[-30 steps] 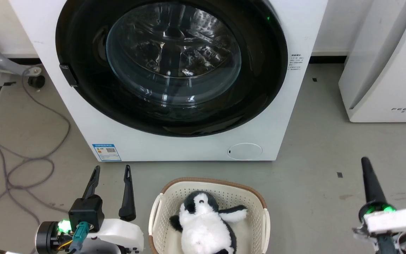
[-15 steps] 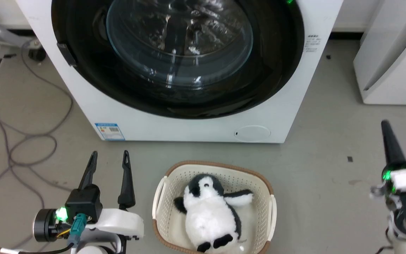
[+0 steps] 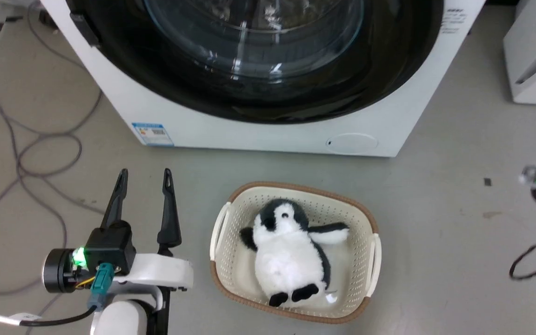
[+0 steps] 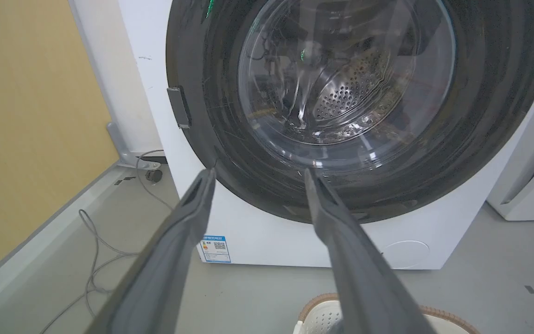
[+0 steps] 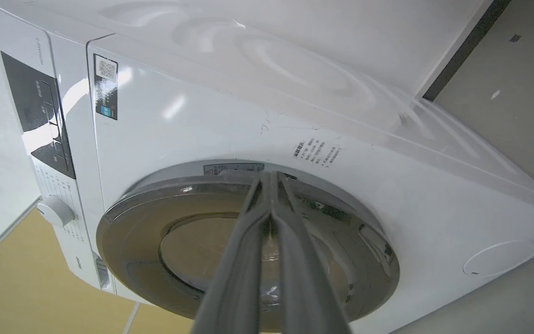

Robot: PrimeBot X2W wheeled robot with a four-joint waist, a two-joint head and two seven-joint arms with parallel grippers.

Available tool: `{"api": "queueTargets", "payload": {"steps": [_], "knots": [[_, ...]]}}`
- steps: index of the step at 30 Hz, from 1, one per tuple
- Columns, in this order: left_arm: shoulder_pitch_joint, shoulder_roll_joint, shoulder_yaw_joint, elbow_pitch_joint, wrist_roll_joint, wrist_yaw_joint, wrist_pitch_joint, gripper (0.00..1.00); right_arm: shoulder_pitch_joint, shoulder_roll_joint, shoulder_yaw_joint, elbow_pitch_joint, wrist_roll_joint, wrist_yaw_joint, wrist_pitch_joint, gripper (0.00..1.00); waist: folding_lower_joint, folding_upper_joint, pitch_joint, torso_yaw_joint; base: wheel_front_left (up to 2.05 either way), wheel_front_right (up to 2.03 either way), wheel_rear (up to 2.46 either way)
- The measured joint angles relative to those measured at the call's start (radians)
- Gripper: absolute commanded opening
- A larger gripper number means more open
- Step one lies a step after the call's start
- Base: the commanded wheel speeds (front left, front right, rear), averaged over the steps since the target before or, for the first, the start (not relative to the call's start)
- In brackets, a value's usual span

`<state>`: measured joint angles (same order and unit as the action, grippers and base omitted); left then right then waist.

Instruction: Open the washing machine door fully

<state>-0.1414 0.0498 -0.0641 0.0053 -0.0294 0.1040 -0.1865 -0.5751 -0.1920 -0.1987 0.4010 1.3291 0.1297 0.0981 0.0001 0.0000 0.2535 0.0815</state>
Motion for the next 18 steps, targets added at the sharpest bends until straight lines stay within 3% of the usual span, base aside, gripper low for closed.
{"api": "queueTargets", "payload": {"steps": [18], "knots": [[-0.07, 0.0, -0.038, -0.002, -0.018, 0.034, -0.037, 1.0, -0.373, -0.092, 0.105, 0.24, 0.091, 0.0, 0.085, 0.0, 0.0, 0.0, 0.127, 0.06, 0.0, 0.0, 0.0]]}}
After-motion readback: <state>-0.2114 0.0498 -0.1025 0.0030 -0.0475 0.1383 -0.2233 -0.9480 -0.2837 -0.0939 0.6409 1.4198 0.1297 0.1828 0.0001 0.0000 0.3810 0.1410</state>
